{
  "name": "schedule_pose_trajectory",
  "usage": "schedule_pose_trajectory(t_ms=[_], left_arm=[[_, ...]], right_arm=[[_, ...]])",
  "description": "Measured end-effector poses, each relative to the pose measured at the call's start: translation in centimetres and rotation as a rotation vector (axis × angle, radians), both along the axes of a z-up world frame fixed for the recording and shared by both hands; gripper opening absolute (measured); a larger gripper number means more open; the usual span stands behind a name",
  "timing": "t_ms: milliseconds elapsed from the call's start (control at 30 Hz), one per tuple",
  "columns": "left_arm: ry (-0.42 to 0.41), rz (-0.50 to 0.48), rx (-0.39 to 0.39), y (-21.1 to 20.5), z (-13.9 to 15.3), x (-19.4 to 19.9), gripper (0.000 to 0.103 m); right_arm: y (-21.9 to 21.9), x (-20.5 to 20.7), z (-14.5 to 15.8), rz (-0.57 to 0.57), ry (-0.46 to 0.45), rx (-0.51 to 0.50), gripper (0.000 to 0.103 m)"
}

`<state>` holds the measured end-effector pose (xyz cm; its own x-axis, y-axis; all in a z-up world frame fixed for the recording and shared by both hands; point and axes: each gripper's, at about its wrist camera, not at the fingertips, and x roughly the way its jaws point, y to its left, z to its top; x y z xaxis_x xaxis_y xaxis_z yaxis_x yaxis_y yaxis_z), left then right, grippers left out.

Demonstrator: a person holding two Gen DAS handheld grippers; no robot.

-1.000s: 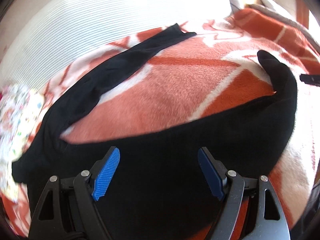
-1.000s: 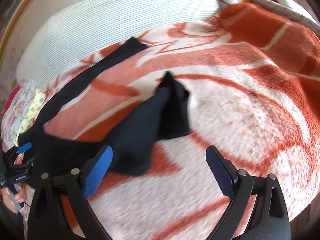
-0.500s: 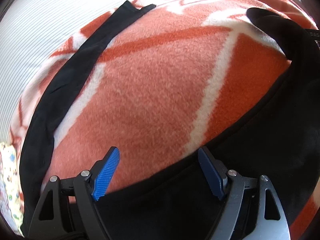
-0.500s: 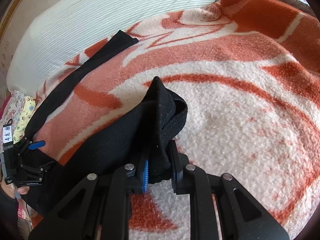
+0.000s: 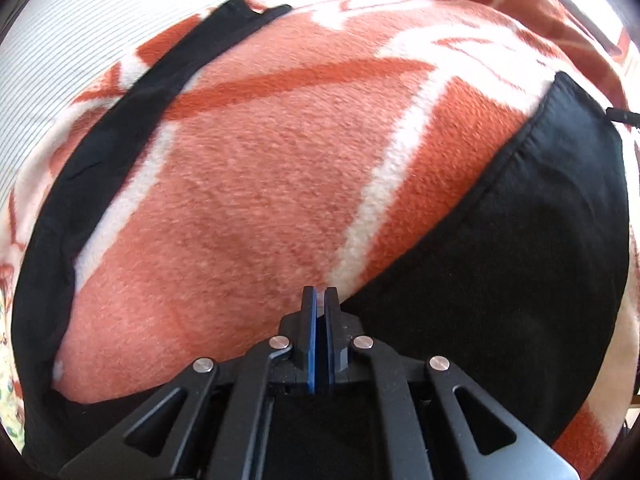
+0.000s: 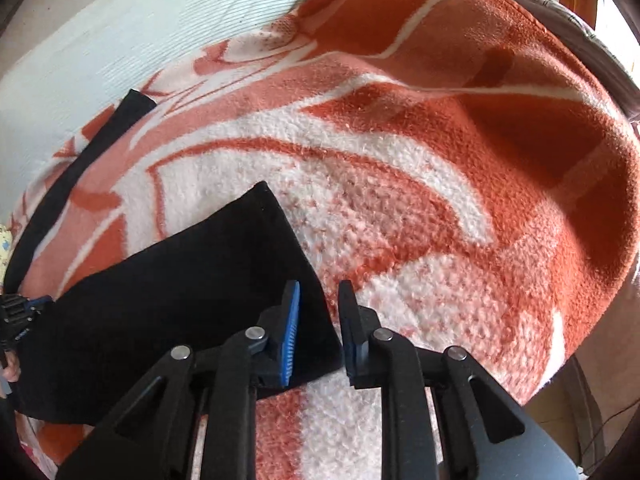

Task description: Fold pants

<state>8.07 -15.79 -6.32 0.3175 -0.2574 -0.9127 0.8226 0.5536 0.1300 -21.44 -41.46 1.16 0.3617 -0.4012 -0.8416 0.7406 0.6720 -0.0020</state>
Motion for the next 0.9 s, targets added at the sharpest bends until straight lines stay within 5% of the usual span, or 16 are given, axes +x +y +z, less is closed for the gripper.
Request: schedule_pose_trajectory(t_ms=[100,300,400,500,700,833,900], left_arm=[[-0.027,0.021,-0.024,1.5,1.5,1.2,0.007],[-0.059,0.107,-0.029,3.8,3.0,4.9,0.017],[-0.082,0.152,-0.021,4.8,3.0,7.1,0.037],[-0.1,0.208,-0.021,5.8,3.0,9.8,0.037],[-0.124,0.349,-0.032,8.0,4.3,16.6,0.038],[-0.133,0.436,-0.069,9.4,5.5,22.3,0.058],[-0.16,0.46,-0.077,9.9,5.8,25.2,0.061]], right_arm=[[1.5,2.0,2.4,0.031,-0.034,-0.089,0.024],[3.6,12.3,4.8,0.269,-0.225,0.074,0.025],[5.1,18.5,4.5,0.365,-0.202,0.082,0.028],[6.1,23.4,3.7,0.436,-0.174,0.08,0.045],[4.8,31.1,1.9,0.473,-0.124,0.067,0.046],[2.7,37.9,1.5,0.502,-0.103,0.043,0.046],[1.9,41.6,1.2,0.517,-0.092,0.02,0.046]])
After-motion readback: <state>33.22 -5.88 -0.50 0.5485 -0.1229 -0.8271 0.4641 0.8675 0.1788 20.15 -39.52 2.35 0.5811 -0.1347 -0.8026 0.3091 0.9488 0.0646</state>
